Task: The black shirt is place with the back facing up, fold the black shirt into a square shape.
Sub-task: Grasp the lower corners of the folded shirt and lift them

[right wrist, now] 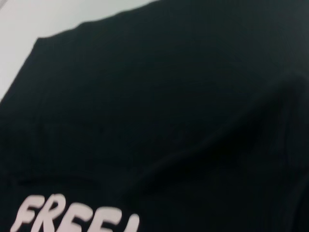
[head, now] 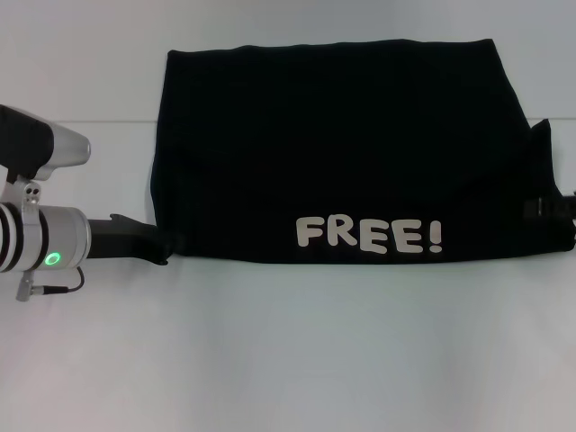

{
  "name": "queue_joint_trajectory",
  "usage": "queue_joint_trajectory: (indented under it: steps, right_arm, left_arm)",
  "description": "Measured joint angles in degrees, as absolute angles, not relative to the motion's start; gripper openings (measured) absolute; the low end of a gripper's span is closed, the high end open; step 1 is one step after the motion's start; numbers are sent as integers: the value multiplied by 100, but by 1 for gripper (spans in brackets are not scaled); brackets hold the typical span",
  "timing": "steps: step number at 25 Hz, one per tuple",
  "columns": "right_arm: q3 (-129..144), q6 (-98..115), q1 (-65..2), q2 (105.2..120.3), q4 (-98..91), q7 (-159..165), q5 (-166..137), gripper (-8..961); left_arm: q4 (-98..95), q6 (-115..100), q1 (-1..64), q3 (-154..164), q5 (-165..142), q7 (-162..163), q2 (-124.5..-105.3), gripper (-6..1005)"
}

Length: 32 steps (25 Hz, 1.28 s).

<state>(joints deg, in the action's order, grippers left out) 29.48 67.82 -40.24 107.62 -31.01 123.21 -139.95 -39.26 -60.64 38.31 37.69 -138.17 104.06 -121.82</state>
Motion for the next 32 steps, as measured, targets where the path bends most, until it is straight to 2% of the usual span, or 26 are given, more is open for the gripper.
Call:
queue_joint_trajectory:
  steps: [6, 23, 32]
  right_arm:
    - [2956, 6819, -3827, 10758, -3071, 12322, -14007, 788]
    - [3179, 6453, -3783, 10886, -3041, 12234, -14014, 760]
    - [3156, 6427, -3735, 10935, -3045, 12011, -14009, 442]
  left_arm:
    - [-3929, -6040, 3842, 3770, -13817, 10407, -12175, 4]
    - [-3894, -5994, 3878, 3771, -13816, 10407, -12155, 3]
    - [-3883, -5994, 3871, 3770, -13813, 10407, -12155, 3]
